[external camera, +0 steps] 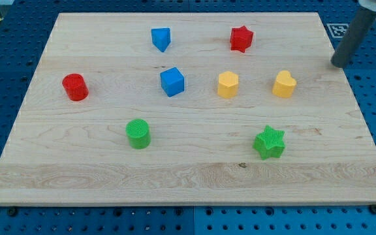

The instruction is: Move arm to the bottom right of red star

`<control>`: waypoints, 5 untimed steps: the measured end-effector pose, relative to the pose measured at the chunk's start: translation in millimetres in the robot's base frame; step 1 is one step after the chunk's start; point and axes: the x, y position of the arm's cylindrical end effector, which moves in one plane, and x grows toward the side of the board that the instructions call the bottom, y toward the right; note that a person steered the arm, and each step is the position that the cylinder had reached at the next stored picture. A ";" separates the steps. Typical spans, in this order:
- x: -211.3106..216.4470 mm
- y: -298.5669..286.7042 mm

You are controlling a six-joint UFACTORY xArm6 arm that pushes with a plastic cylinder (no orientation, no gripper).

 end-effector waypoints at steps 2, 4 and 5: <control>-0.1 -11.8; -0.1 -14.7; -3.9 -29.3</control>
